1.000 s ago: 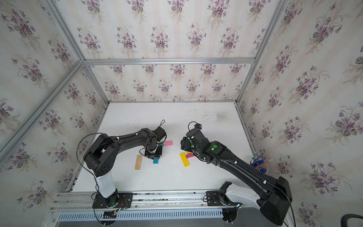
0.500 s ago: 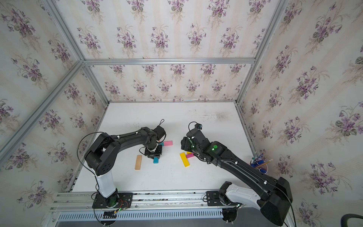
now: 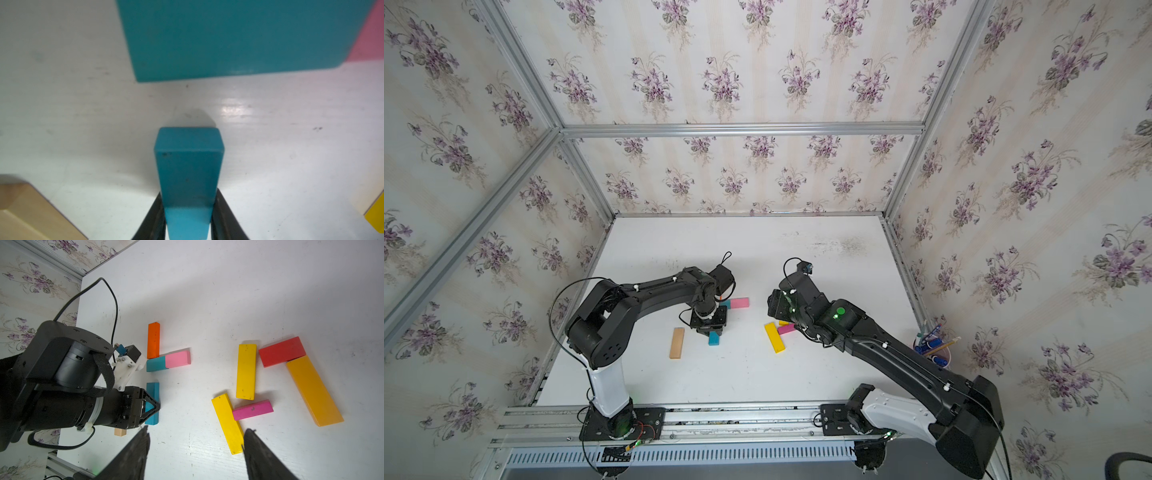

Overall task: Assemble the letter h with building blocks
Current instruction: Move the building block to the center of the board.

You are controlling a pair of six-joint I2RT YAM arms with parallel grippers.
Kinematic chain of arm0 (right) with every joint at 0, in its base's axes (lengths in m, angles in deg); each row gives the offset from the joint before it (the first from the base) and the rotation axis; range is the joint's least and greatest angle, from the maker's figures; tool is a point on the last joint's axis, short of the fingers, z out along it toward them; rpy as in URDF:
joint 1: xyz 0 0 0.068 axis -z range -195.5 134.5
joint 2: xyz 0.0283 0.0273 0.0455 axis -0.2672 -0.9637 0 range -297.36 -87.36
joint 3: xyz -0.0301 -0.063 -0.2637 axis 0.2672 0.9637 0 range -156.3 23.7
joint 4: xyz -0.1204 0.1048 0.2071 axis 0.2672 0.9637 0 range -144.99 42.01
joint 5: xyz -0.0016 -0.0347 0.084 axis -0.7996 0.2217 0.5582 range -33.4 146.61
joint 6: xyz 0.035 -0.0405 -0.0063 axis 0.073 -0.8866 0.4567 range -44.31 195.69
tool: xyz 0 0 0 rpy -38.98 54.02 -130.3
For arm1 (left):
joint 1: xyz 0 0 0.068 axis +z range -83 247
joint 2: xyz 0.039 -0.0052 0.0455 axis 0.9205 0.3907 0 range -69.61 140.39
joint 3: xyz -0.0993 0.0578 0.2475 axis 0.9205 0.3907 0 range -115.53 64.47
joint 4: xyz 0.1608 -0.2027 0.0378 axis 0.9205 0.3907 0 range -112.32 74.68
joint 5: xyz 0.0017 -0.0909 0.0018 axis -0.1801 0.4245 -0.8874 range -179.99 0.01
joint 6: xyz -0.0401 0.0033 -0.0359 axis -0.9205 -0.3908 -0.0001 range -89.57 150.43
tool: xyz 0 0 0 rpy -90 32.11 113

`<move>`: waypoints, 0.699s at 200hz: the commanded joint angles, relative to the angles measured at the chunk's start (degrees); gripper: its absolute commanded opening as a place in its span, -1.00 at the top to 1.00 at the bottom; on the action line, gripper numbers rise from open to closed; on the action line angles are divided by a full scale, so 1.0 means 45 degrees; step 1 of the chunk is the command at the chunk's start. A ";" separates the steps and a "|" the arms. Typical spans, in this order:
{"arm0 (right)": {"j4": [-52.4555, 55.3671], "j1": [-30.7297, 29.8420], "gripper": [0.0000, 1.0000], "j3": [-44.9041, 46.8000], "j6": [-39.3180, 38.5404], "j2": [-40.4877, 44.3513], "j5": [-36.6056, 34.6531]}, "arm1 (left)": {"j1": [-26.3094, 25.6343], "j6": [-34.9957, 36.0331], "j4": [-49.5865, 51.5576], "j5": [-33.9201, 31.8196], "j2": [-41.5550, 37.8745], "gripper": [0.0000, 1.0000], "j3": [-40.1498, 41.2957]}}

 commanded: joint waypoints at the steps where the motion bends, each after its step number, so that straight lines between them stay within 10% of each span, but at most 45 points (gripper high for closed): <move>1: 0.0026 -0.0022 -0.45 0.0053 0.0019 0.0036 -0.0180 | 0.0064 0.0424 -0.1528 -0.1083 0.0297 0.38 0.0077; 51: -0.0005 -0.0013 -0.46 0.0034 -0.0020 -0.0158 -0.0096 | 0.0064 0.0392 -0.1478 -0.1088 -0.0486 -0.35 0.0204; 115: -0.0074 -0.0254 -0.46 -0.0251 0.0169 -0.0658 -0.0125 | -0.0014 0.0374 -0.0398 -0.0665 -0.3007 -0.45 0.0449; 140: -0.0519 -0.1582 -0.47 -0.0128 0.1284 -0.1833 -0.0617 | 0.0191 0.0356 0.1050 -0.2868 -0.6168 -0.55 0.0643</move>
